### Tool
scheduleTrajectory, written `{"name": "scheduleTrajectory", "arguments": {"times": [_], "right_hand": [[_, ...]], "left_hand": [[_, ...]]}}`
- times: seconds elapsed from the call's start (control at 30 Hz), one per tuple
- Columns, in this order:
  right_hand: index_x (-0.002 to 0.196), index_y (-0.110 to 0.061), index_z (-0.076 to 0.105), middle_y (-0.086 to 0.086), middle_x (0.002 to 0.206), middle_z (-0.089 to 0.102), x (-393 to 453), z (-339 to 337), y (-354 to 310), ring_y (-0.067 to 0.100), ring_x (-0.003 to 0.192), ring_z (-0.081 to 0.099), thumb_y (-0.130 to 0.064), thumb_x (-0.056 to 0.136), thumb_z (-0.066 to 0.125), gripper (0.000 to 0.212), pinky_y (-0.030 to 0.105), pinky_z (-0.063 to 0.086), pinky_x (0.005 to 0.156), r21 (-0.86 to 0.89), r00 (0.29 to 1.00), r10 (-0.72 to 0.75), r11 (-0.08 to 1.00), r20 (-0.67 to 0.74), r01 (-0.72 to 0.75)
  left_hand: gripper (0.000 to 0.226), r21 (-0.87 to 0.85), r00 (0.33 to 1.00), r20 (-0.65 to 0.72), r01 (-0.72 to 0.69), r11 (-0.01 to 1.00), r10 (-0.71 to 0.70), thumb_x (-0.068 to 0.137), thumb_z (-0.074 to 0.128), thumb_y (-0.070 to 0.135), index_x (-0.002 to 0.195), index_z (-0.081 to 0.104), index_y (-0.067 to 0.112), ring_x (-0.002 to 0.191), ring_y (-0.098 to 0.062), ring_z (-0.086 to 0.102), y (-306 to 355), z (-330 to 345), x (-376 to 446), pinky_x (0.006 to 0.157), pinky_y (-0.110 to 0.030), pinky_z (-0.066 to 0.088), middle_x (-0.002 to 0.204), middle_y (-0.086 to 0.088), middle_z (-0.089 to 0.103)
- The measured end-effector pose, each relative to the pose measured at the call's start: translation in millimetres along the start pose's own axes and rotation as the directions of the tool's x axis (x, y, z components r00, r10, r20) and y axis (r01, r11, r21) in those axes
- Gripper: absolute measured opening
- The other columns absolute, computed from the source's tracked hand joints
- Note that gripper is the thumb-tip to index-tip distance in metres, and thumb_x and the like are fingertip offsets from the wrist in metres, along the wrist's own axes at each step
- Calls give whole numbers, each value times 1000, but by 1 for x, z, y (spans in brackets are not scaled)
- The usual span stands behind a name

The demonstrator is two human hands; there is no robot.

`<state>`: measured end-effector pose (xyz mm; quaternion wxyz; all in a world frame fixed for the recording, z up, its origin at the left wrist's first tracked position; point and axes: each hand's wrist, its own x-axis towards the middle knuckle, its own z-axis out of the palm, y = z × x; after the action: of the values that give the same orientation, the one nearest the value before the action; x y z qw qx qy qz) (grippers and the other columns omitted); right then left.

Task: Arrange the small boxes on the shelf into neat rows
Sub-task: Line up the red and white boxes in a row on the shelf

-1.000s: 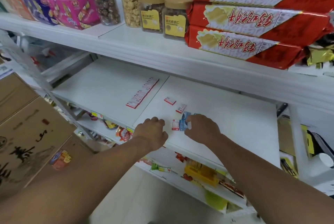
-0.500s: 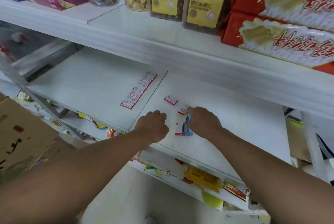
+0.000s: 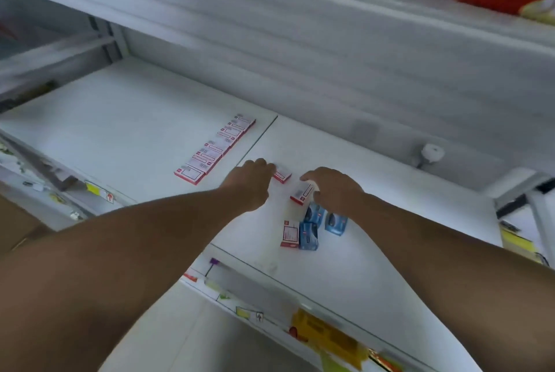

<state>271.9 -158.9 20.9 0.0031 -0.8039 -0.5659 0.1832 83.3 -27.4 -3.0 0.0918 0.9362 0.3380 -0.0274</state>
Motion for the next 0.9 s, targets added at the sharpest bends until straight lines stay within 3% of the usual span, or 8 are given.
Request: {"name": "scheduleTrajectory", "arguments": {"times": [0.1, 0.2, 0.3, 0.37, 0.5, 0.6, 0.73, 0.9], "right_hand": [[149, -25, 55, 2, 150, 51, 20, 14, 16, 22, 137, 46, 0, 91, 64, 64, 24, 32, 107, -12, 995, -92, 996, 42, 93], [142, -22, 64, 2, 148, 54, 31, 22, 24, 21, 137, 49, 4, 86, 68, 62, 14, 30, 98, -12, 986, -167, 986, -16, 167], [137, -29, 67, -1, 146, 54, 41, 24, 24, 22, 134, 47, -6, 86, 74, 56, 30, 41, 107, -105, 958, -285, 953, -4, 283], [133, -34, 68, -5, 138, 59, 46, 21, 21, 20, 125, 52, -15, 87, 78, 51, 39, 47, 104, -109, 943, -330, 937, 35, 332], [136, -36, 65, -6, 138, 61, 50, 14, 18, 20, 124, 53, -24, 90, 79, 49, 40, 47, 104, -200, 936, -345, 914, 72, 352], [141, -31, 63, -2, 137, 61, 49, 14, 16, 21, 123, 55, -26, 94, 76, 49, 41, 45, 107, -186, 947, -313, 929, 74, 322], [137, -20, 61, 8, 122, 60, 42, 13, 7, 27, 112, 58, -27, 100, 66, 38, 43, 50, 96, -211, 960, -277, 937, 35, 278], [135, -17, 58, 9, 122, 56, 26, 11, 0, 28, 109, 58, -23, 99, 65, 37, 43, 50, 93, -169, 973, -225, 962, -38, 216]], "left_hand": [[75, 10, 997, -27, -74, 997, 75, 89, 72, 13, 157, 43, 24, 142, -27, 46, -2, 27, 27, 108, -46, 49, 160, 0, 43], [78, 69, 987, -76, -135, 988, 140, 88, 75, 11, 158, 42, 24, 149, -27, 40, -9, 39, 46, 116, -44, 41, 166, -1, 38], [83, 67, 976, -117, -178, 982, 185, 86, 77, 8, 159, 42, 25, 155, -25, 34, -14, 42, 65, 124, -42, 28, 168, 0, 38], [79, 56, 974, -94, -201, 978, 206, 88, 75, 7, 158, 43, 25, 153, -24, 37, -14, 43, 75, 124, -41, 27, 165, 0, 42], [49, 107, 973, -41, -223, 969, 229, 101, 65, 23, 149, 53, 21, 130, -25, 56, -11, 38, 80, 110, -37, 43, 145, -3, 59], [42, 95, 979, -21, -202, 975, 205, 102, 63, 28, 143, 57, 19, 118, -22, 57, -8, 31, 73, 99, -38, 53, 132, -3, 60], [37, 74, 990, -32, -131, 989, 134, 102, 64, 28, 138, 59, 19, 113, -21, 57, -14, 26, 60, 92, -41, 57, 124, -2, 57], [34, 9, 999, -38, -34, 999, 35, 103, 59, 26, 136, 61, 21, 107, -20, 58, -11, 14, 40, 83, -38, 55, 120, 0, 58]]}}
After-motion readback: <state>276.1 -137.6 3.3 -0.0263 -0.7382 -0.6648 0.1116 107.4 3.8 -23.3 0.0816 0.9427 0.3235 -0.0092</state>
